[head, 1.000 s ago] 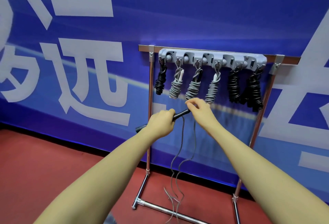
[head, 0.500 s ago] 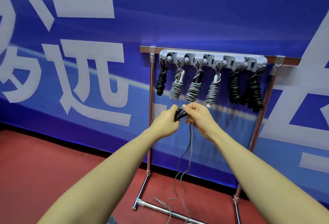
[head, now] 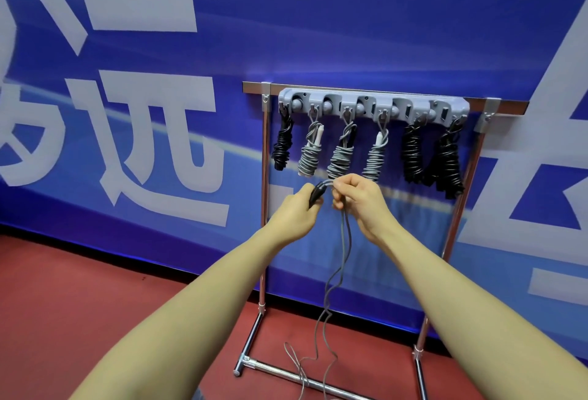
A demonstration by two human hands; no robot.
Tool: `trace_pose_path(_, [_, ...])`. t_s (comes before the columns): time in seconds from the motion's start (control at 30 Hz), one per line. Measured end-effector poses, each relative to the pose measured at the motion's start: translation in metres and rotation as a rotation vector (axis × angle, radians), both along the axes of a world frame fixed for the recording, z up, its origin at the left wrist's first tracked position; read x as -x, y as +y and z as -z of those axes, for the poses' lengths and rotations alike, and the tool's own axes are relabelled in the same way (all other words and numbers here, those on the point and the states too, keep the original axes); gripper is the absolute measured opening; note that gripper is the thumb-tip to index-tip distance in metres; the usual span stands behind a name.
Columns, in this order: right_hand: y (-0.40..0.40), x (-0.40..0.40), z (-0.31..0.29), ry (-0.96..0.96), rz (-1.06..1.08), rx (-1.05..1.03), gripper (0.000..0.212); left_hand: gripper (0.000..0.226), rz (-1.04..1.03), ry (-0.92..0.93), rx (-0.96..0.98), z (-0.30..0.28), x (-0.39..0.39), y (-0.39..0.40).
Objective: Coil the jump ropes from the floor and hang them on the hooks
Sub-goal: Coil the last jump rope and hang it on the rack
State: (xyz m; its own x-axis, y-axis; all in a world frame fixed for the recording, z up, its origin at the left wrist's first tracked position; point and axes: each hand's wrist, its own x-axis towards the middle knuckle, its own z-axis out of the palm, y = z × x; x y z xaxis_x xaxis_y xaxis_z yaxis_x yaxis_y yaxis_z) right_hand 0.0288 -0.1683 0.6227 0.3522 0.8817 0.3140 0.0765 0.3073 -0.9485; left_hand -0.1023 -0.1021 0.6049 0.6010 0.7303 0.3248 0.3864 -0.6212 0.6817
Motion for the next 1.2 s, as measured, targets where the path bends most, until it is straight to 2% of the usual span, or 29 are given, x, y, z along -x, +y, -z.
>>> trace_pose_path(0.27, [0.0, 0.004, -0.001, -0.03, 0.049, -0.086, 0.011, 0.032, -0.05, -0.147, -0.009, -0.006, 0.001, -0.001])
trace_pose_path(0.43, [0.0, 0.005, -0.001, -0.153, 0.002, 0.05, 0.022, 0.033, -0.041, -0.345, 0.191, -0.005, 0.0, -0.003])
trace_pose_path(0.6, [-0.005, 0.005, 0.014, -0.326, -0.09, 0.211, 0.032, 0.035, -0.021, -0.718, 0.517, -0.01, -0.004, -0.008])
trace_pose_path(0.73, [-0.006, 0.011, 0.019, -0.269, -0.118, 0.295, 0.041, 0.046, -0.169, -0.767, 0.456, -0.019, -0.01, -0.007])
trace_pose_path(0.83, [-0.003, 0.019, 0.013, -0.168, 0.007, 0.393, 0.054, 0.03, -0.238, -0.81, 0.422, -0.019, -0.015, -0.005])
trace_pose_path(0.93, [0.004, 0.026, 0.012, -0.232, 0.184, 0.47, 0.053, 0.017, -0.238, -0.823, 0.45, -0.022, -0.021, -0.011])
trace_pose_path(1.03, [0.007, 0.028, 0.013, -0.361, 0.34, 0.447, 0.048, 0.022, -0.219, -0.904, 0.543, -0.027, -0.027, -0.018])
trace_pose_path(1.13, [0.009, 0.026, 0.014, -0.443, 0.454, 0.42, 0.06, 0.031, -0.184, -1.008, 0.651, -0.031, -0.031, -0.022])
trace_pose_path(1.2, [0.01, 0.025, 0.011, -0.536, 0.503, 0.411, 0.06, 0.033, -0.15, -1.108, 0.731, -0.033, -0.034, -0.022])
